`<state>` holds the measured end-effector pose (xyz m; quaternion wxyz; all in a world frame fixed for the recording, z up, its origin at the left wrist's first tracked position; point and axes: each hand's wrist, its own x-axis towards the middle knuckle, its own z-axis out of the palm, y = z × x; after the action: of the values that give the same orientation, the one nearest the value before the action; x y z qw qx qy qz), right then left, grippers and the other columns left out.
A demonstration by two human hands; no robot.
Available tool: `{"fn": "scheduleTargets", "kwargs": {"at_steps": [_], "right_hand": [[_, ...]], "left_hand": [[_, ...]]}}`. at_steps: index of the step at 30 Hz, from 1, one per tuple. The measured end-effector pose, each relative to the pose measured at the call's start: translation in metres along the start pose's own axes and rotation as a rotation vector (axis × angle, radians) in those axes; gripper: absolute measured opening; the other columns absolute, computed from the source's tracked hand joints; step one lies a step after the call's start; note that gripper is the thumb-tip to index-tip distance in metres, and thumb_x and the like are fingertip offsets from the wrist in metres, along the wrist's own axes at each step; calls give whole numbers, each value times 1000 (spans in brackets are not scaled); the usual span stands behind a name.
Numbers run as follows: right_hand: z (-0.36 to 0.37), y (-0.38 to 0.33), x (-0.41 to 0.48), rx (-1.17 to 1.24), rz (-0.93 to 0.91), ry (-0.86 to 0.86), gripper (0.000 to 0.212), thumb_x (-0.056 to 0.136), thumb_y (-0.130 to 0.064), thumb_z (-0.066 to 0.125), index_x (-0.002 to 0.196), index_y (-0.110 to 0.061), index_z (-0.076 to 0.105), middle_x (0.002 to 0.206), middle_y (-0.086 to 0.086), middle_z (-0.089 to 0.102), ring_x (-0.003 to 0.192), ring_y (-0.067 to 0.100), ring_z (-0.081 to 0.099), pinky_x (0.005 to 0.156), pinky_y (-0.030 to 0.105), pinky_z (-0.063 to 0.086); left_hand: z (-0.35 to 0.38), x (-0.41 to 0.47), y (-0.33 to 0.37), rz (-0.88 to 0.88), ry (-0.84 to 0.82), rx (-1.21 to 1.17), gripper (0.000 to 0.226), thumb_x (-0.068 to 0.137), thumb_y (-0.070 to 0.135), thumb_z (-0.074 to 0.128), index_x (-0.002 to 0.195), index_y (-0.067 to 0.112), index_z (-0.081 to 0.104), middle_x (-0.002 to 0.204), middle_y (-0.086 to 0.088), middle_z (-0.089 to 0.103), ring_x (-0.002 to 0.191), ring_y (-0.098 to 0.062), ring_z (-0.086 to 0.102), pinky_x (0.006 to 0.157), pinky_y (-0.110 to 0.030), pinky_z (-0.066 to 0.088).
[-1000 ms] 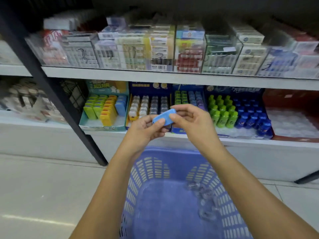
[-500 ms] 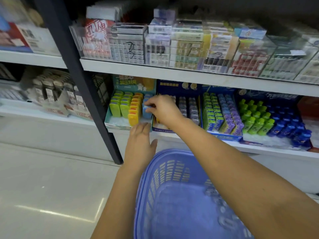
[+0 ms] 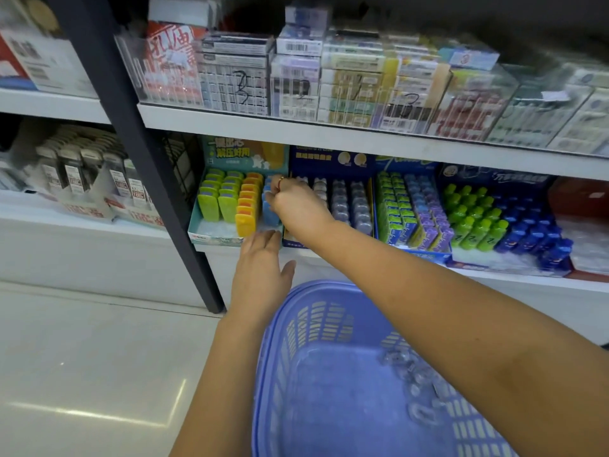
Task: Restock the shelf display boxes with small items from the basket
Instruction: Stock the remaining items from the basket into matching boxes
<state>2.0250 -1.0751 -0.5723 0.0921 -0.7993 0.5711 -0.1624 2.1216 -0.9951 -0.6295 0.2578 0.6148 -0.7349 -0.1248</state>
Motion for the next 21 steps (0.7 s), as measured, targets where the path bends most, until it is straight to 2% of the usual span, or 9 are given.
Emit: {"fn": "scheduleTargets", "kwargs": {"at_steps": [3,5,7,10,12,15,18,20,21], "right_hand": [[2,-8,7,-29,32,-11,27,94,-1,40,118,4,52,118,22,56,109,34,52,81,36,38],[-2,-9,12,-17,113,-61,27,96,-5,42,121,3,50,121,21,54,111,34,52,88,36,43],[-13,-6,5,-23,62,-94,29,96,-8,44,122,0,53,125,19,52,114,33,51,94,36,43],[-40,13,-38,12,-64,-23,35,92,-11,51,127,-9,57,127,13,48,110,24,50,95,29,38],[-57,34,-86,107,-39,52,27,89,-19,58,114,-12,65,107,6,60,88,13,55,81,24,41],[-57,80,-167,180,185,-84,13,83,-26,66,84,-15,71,76,-2,66,64,4,54,64,23,38],[-20,130,-223,55,460,-442,13,83,-27,65,80,-15,70,88,6,71,86,18,64,66,24,43],[18,160,-244,-7,578,-569,19,87,-25,58,69,-19,62,89,10,69,94,22,64,58,21,40],[37,174,-253,-22,631,-593,18,90,-24,54,75,-18,63,92,12,68,98,23,63,61,22,43]], "left_hand": [[-5,0,2,-28,-46,-15,56,91,25,57,141,6,38,146,-8,38,138,-23,24,111,-30,21],[-11,-3,7,-60,-49,-64,55,93,22,56,142,6,38,148,-8,36,141,-22,23,113,-31,21],[-16,-7,16,-70,26,-138,47,93,19,55,138,8,45,144,-8,43,136,-22,33,110,-33,29],[-17,-15,35,-55,161,-285,30,93,18,54,121,13,58,118,-3,62,103,-18,58,88,-33,48],[-9,-19,50,-28,147,-333,18,91,18,54,108,16,63,96,2,67,77,-13,60,72,-28,48],[23,-24,71,2,-29,-352,11,89,17,57,95,15,66,78,3,66,68,-15,60,65,-28,47],[80,-35,90,-13,-308,-370,15,88,10,56,97,9,68,88,-8,71,81,-24,65,75,-30,50],[123,-45,98,-45,-483,-362,22,88,6,54,106,5,67,101,-12,70,94,-26,65,82,-27,47],[142,-50,100,-56,-562,-342,26,89,5,53,112,4,65,108,-14,69,100,-25,64,86,-26,46]]}}
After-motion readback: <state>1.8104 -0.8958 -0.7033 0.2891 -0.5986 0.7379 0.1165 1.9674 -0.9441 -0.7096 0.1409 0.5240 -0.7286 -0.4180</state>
